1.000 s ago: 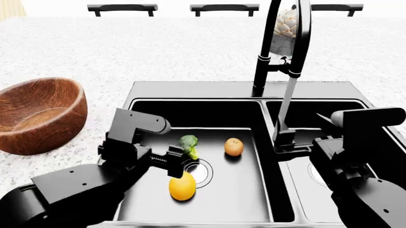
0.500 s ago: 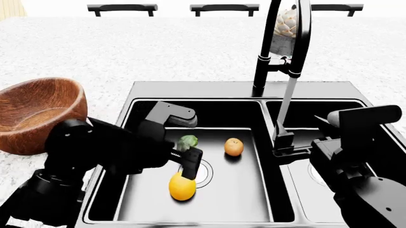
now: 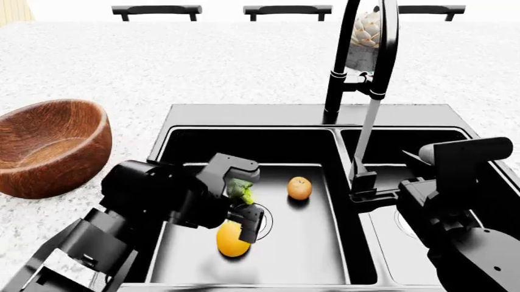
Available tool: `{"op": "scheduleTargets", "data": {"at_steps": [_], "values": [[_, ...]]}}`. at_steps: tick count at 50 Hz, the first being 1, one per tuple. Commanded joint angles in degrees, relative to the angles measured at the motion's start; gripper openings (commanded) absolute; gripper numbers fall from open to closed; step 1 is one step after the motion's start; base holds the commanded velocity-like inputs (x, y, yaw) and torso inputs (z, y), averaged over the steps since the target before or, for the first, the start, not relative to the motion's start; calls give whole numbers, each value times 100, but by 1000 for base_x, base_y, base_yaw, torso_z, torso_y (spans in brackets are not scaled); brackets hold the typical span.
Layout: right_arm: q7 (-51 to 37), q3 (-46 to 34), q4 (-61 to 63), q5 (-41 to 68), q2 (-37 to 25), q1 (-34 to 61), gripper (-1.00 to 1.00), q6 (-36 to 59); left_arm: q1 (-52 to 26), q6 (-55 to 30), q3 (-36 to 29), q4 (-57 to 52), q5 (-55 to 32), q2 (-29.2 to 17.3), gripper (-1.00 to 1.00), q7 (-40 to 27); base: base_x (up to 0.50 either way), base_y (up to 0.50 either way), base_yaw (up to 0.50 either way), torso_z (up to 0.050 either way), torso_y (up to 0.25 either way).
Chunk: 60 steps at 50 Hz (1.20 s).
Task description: Pick the oranges and tangerines from the sink and place them in one bowl. Place the broccoli in the other bowl. Then turn off the sink faucet.
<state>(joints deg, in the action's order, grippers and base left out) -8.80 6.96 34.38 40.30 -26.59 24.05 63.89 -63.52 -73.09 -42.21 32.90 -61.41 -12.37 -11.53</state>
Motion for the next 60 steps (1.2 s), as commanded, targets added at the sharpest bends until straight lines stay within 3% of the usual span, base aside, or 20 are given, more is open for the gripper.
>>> {"op": "scheduleTargets", "data": {"at_steps": [1,19,37,38,49,56,60], "values": [[-14,17,19,37,-14,-48,100,-17,44,275,-355,409,264,97,100,284,0,0,0,0,0],[19,137,27,138,-1,-227,100,-122,-2,773,-768,1236,666,557,100,712,0,0,0,0,0],[-48,200,95,259,-39,-178,100,-42,147,813,-924,1154,733,584,100,621,0,0,0,0,0],[-47,200,99,257,-45,-197,100,-48,129,791,-879,1072,702,555,-100,555,0,0,0,0,0],[-38,159,36,275,-56,-135,100,-69,101,642,-633,492,499,350,-100,121,0,0,0,0,0],[-48,116,39,242,-58,-122,100,-127,359,462,-406,-1029,197,-298,-100,-337,0,0,0,0,0],[-33,94,-6,261,-45,-118,100,-130,411,289,62,-1620,-231,-637,-100,-662,0,0,0,0,2]]}}
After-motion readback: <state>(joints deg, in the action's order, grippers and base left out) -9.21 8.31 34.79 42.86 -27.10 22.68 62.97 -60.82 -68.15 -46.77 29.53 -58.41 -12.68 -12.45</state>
